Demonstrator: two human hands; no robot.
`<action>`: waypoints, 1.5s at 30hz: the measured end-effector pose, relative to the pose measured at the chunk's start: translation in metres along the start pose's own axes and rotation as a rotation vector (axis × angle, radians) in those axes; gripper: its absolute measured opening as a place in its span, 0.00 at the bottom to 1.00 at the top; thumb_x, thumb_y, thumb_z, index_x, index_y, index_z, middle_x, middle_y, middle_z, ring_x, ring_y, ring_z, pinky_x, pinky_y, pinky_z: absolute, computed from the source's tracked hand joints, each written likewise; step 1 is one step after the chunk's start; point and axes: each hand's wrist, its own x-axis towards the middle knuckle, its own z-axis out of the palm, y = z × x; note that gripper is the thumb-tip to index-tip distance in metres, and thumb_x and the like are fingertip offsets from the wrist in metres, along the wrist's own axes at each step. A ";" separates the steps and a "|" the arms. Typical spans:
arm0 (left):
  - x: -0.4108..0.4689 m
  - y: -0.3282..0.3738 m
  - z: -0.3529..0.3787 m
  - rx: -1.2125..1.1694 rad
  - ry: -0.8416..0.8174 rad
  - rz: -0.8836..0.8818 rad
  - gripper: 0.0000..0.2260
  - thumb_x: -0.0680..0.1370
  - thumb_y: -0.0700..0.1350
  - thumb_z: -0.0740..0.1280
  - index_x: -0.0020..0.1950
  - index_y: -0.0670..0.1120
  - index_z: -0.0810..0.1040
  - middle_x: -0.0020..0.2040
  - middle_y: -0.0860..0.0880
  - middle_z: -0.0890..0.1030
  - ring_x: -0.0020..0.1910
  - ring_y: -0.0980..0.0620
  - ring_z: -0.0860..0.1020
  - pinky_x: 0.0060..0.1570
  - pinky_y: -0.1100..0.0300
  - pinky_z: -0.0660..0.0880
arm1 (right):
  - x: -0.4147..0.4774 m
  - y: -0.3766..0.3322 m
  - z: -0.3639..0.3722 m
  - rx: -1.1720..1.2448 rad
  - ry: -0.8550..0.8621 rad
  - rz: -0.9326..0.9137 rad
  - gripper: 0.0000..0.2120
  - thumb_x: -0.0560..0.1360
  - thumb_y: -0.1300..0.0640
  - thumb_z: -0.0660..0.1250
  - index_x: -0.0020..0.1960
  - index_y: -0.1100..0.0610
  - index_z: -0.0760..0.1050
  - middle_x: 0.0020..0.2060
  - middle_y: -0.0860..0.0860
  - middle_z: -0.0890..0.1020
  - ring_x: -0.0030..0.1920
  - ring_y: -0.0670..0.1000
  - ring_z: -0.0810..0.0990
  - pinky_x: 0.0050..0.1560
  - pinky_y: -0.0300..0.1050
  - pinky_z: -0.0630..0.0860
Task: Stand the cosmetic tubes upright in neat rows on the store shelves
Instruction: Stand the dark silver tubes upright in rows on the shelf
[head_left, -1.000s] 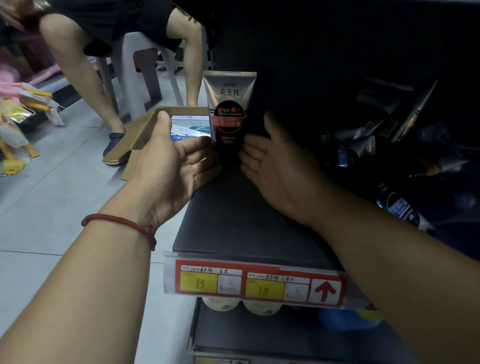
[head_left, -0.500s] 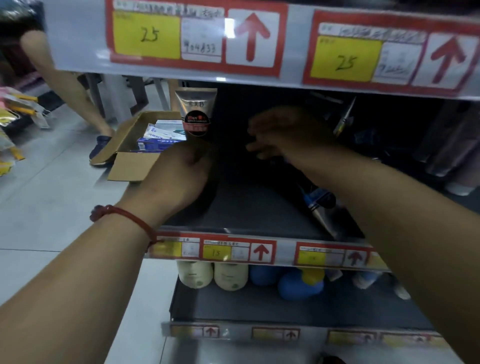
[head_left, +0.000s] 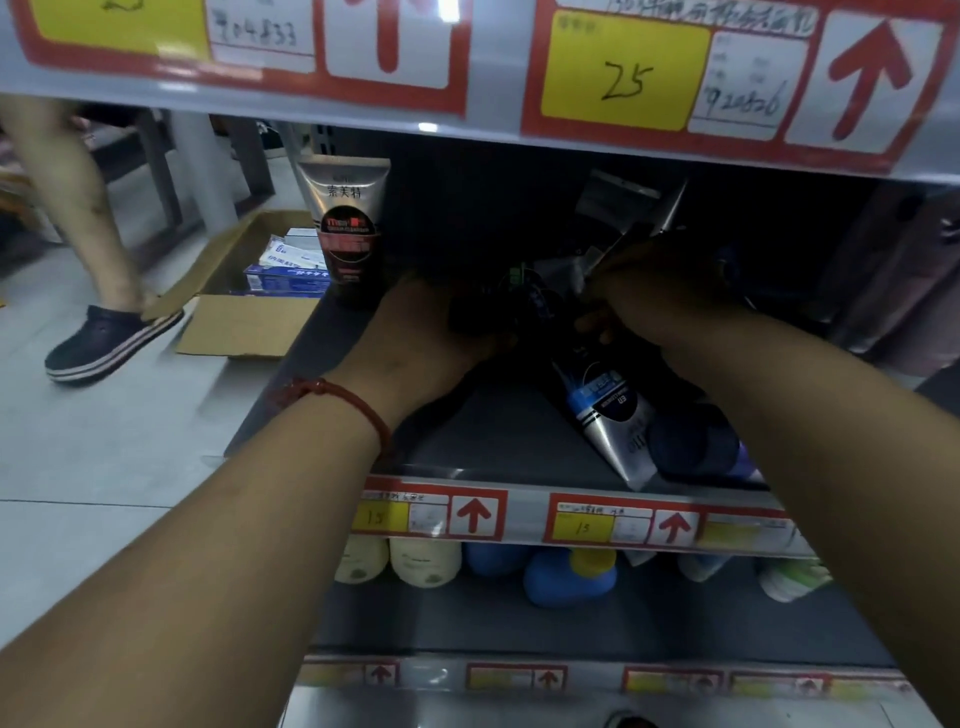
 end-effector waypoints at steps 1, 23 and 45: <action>-0.001 0.001 -0.001 0.010 -0.016 -0.007 0.17 0.78 0.53 0.69 0.64 0.48 0.80 0.58 0.47 0.82 0.59 0.49 0.79 0.50 0.64 0.68 | -0.002 -0.001 0.000 0.020 -0.026 0.001 0.09 0.77 0.66 0.65 0.56 0.66 0.76 0.36 0.58 0.85 0.29 0.51 0.84 0.24 0.38 0.74; -0.052 -0.045 -0.046 -0.732 -0.047 -0.317 0.14 0.79 0.41 0.69 0.64 0.46 0.78 0.53 0.48 0.86 0.50 0.50 0.86 0.48 0.62 0.82 | 0.020 -0.008 0.027 0.027 -0.123 0.150 0.14 0.81 0.65 0.61 0.65 0.69 0.72 0.35 0.55 0.75 0.29 0.46 0.76 0.26 0.33 0.74; -0.058 -0.094 -0.058 -0.255 0.230 -0.294 0.20 0.68 0.56 0.78 0.57 0.52 0.81 0.54 0.52 0.83 0.56 0.51 0.80 0.61 0.43 0.76 | 0.006 -0.041 0.060 0.067 -0.017 -0.331 0.11 0.73 0.53 0.73 0.54 0.52 0.78 0.52 0.51 0.82 0.53 0.52 0.81 0.49 0.46 0.79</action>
